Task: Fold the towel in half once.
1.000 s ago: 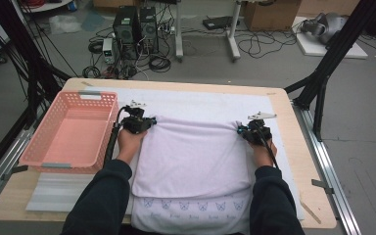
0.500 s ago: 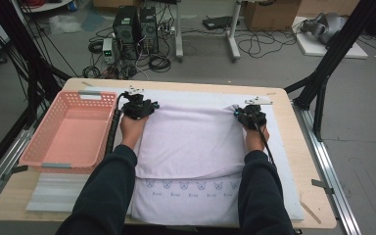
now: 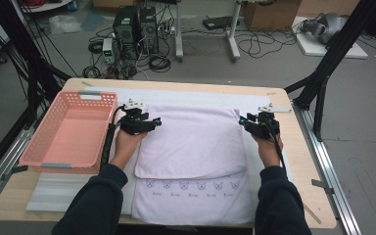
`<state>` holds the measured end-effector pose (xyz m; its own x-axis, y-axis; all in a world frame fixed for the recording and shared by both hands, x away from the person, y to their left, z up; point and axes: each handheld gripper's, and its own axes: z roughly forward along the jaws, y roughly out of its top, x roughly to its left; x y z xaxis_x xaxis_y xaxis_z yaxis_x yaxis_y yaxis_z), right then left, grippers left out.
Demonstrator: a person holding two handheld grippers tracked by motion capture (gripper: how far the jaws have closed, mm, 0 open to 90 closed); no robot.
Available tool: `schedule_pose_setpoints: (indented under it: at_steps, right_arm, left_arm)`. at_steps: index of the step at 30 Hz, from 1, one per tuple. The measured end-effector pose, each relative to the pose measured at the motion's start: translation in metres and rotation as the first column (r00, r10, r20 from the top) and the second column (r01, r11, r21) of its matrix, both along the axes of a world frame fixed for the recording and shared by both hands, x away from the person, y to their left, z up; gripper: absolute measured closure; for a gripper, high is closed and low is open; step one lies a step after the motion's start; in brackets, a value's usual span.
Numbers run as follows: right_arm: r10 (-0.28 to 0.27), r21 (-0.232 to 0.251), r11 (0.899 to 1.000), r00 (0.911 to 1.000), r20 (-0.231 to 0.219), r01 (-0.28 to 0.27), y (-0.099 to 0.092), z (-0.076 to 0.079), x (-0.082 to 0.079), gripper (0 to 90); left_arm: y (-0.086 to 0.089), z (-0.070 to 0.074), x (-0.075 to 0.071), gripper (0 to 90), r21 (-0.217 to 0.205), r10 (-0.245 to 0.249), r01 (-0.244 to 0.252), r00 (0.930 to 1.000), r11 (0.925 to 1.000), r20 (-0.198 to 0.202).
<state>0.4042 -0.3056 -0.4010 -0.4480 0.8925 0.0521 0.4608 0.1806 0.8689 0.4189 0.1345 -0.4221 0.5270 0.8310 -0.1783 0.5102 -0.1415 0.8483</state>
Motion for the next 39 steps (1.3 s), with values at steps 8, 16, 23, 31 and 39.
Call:
schedule_pose_setpoints:
  at_steps: [8,16,23,31,39]
  right_arm:
    - [0.027,-0.042,0.999,0.9991,-0.033,-0.028,-0.014,-0.001,-0.051,60.9]
    - [0.044,-0.071,0.996,0.9972,-0.06,-0.048,-0.02,-0.019,-0.105,60.7]
    - [0.052,-0.08,0.995,0.993,-0.106,-0.061,-0.024,-0.034,-0.144,60.9]
    - [0.105,-0.111,0.986,0.9824,-0.155,-0.123,-0.011,-0.04,-0.173,61.9]
    - [0.142,-0.129,0.977,0.9721,-0.187,-0.167,-0.003,-0.045,-0.172,71.9]
  left_arm:
    - [0.001,-0.003,-0.038,38.8,0.024,-0.057,0.057,0.9982,0.9981,0.02]
    - [0.007,-0.007,-0.08,39.3,0.044,-0.085,0.083,0.9951,0.9955,0.05]
    - [0.016,-0.015,-0.111,39.4,0.032,-0.068,0.066,0.9963,0.9973,0.053]
    - [0.024,-0.014,-0.134,39.4,0.022,-0.062,0.06,0.9947,0.998,0.083]
    - [0.025,-0.012,-0.135,39.9,-0.009,-0.076,0.077,0.9923,0.997,0.098]
